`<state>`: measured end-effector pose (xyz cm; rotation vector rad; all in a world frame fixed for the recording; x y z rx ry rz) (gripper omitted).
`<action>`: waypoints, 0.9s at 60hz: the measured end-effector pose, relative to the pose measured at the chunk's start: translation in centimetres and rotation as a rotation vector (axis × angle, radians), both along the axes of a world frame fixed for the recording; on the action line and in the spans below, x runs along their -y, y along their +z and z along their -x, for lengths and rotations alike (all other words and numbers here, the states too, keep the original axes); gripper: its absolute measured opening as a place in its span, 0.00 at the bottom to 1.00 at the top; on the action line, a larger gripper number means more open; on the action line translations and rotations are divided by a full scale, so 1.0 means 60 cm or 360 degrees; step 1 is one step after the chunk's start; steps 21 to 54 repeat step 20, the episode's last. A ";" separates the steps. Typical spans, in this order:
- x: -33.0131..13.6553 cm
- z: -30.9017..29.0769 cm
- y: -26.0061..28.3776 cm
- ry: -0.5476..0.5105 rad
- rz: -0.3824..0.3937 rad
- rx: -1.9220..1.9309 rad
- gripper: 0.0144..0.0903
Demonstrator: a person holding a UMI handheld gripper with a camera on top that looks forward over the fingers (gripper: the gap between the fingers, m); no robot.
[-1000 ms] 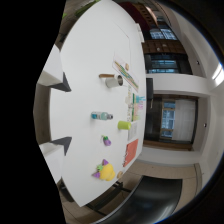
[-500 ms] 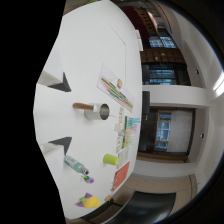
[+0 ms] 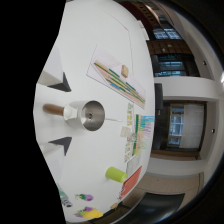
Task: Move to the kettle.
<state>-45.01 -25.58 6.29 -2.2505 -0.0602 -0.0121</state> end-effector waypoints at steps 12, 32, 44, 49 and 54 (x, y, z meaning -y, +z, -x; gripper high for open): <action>0.000 0.003 -0.008 -0.0018 0.0041 -0.0015 0.94; 0.002 0.002 -0.010 -0.0022 0.0047 -0.0025 0.94; 0.002 0.002 -0.010 -0.0022 0.0047 -0.0025 0.94; 0.002 0.002 -0.010 -0.0022 0.0047 -0.0025 0.94; 0.002 0.002 -0.010 -0.0022 0.0047 -0.0025 0.94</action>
